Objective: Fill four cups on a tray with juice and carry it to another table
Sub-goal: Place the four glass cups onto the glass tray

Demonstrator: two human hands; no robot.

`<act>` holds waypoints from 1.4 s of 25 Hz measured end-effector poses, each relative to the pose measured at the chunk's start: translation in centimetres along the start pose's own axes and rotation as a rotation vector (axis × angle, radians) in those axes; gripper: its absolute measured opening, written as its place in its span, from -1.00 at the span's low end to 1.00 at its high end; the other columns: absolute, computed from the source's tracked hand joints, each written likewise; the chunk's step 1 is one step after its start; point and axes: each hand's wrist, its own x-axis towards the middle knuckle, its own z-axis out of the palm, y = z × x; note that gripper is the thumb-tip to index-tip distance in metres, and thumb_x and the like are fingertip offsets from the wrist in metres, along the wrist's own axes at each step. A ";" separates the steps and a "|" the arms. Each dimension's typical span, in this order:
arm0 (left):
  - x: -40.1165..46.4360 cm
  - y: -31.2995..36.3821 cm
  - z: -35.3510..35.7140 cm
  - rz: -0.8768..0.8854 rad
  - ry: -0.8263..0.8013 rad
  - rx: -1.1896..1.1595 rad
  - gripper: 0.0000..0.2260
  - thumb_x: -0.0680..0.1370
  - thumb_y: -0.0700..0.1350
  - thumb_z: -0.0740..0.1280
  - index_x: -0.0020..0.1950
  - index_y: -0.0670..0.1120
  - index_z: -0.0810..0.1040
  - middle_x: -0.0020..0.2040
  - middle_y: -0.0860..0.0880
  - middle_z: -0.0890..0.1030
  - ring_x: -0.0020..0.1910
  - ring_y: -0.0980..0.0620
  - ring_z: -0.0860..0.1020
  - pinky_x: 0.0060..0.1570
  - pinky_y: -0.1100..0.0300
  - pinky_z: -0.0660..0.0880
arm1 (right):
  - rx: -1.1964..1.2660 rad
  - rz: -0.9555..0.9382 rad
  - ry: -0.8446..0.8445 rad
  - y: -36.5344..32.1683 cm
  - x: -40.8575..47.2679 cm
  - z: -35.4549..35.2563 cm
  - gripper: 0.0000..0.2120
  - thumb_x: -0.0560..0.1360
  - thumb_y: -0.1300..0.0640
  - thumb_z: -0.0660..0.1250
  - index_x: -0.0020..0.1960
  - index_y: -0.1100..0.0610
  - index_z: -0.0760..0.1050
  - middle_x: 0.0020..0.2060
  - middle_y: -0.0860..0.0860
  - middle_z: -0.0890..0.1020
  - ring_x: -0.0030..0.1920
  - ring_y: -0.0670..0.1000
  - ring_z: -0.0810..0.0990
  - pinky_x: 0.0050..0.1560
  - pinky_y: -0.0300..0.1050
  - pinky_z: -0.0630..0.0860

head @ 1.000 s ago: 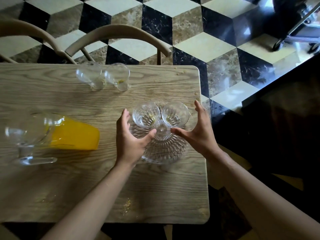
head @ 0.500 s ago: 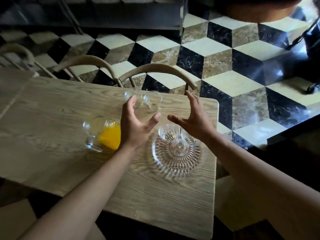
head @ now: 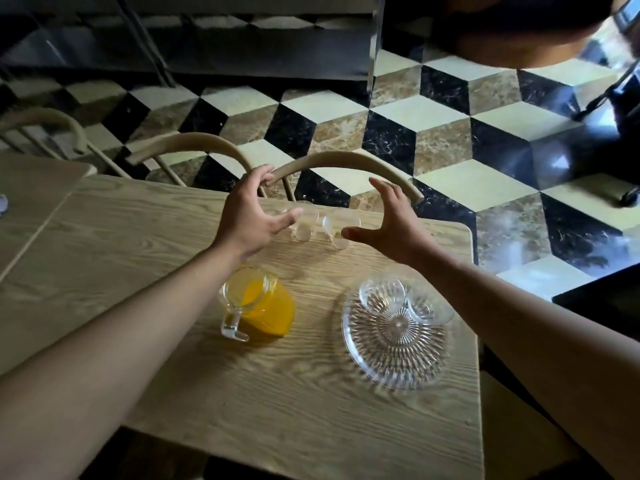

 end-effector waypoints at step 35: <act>4.3 -17.2 13.2 -0.261 -0.334 -0.459 -0.24 0.29 -0.25 0.68 0.41 -0.04 0.42 0.31 -0.02 0.58 0.38 0.02 0.56 0.46 -0.02 0.45 | 0.287 0.198 -0.142 12.6 6.8 10.4 -0.17 0.08 -0.27 0.68 0.30 -0.23 0.51 0.10 -0.12 0.65 -0.06 0.30 0.69 0.05 0.28 0.65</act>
